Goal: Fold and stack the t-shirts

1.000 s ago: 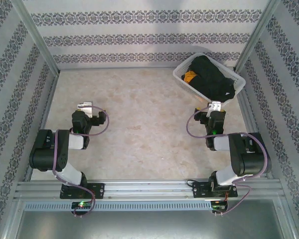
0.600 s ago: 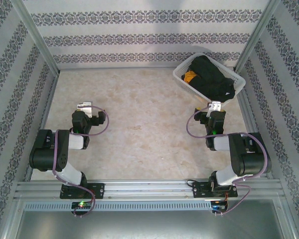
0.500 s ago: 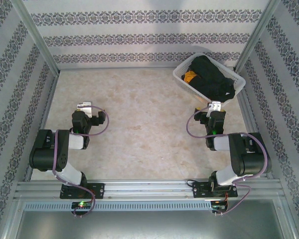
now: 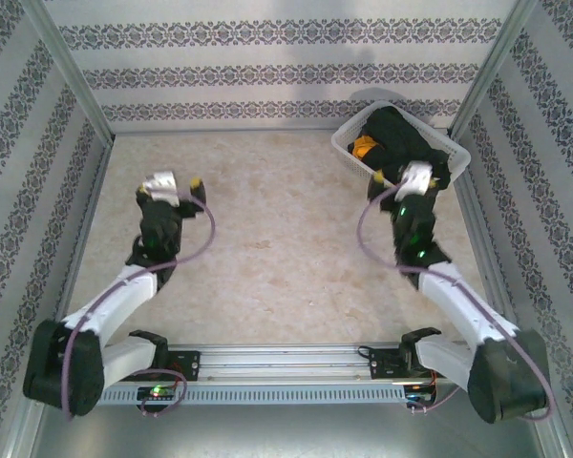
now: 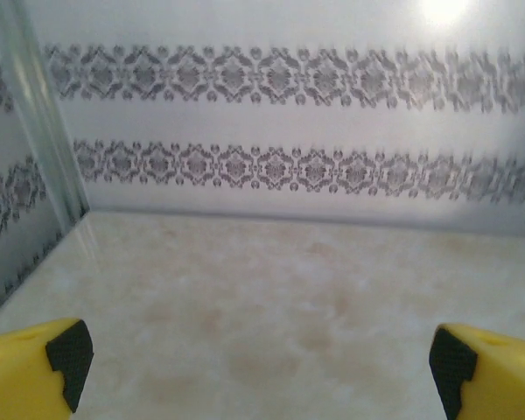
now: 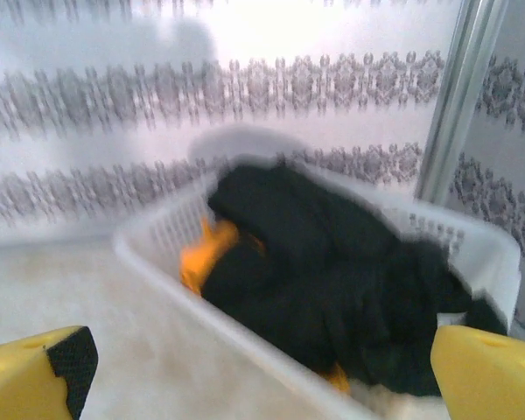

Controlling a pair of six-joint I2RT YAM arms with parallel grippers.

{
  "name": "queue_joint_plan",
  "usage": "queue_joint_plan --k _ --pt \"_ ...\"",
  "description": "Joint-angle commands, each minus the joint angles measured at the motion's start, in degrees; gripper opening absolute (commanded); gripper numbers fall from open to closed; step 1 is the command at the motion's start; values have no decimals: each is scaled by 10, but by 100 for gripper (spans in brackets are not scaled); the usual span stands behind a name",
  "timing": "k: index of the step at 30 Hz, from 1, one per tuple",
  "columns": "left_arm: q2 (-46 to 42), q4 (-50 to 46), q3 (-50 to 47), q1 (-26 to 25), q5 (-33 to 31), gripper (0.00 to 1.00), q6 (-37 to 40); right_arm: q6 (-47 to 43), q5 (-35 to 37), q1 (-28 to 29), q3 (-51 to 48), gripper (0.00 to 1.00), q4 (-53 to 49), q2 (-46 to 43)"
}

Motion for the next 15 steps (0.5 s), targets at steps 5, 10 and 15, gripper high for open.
queue_joint_plan --k 5,10,15 --pt "27 -256 155 92 155 100 -342 315 -145 -131 173 97 -282 70" --pt "136 -377 308 19 233 100 -298 348 -149 -172 294 77 -345 198" --pt "167 -362 330 -64 254 97 -280 373 -185 -177 399 81 -399 346"
